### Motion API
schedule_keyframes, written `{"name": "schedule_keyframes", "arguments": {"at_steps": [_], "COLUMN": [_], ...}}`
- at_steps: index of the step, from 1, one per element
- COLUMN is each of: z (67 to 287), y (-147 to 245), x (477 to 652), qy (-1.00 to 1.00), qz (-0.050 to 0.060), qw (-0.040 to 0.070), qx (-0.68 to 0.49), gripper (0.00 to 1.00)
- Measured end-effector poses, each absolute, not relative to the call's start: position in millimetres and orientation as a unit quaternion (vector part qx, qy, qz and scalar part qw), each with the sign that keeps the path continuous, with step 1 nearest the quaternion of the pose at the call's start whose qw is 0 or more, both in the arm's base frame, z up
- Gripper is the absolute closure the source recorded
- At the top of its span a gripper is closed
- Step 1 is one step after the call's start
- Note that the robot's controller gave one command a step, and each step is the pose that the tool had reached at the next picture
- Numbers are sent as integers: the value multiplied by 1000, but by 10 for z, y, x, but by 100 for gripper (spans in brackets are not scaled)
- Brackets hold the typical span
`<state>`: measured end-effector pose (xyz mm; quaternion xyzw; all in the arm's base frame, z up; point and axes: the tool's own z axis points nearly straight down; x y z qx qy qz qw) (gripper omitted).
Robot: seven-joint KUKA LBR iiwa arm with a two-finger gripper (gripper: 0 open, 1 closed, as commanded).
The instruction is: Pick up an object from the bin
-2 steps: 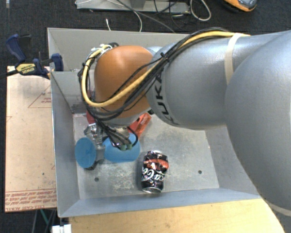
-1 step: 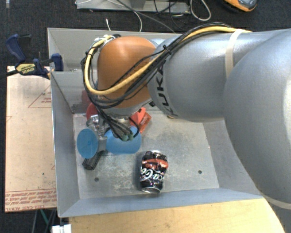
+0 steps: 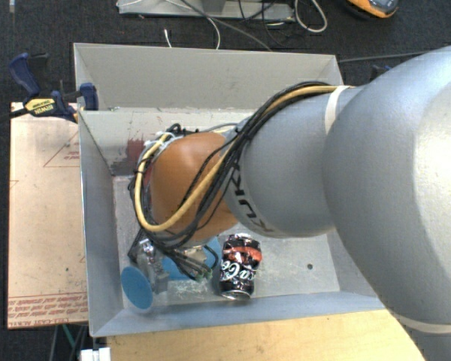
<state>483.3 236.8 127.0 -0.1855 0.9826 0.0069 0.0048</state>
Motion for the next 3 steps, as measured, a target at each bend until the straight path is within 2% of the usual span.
{"name": "schedule_keyframes", "arguments": {"at_steps": [1,2,3], "z": [1199,1189,909], "y": [2366,2457,2515], "x": [5448,5509,5650], "qy": [999,986,998], "qz": [9,8,13], "qw": [10,5,11], "qx": [-30,-167,-55], "gripper": [100,100,100]}}
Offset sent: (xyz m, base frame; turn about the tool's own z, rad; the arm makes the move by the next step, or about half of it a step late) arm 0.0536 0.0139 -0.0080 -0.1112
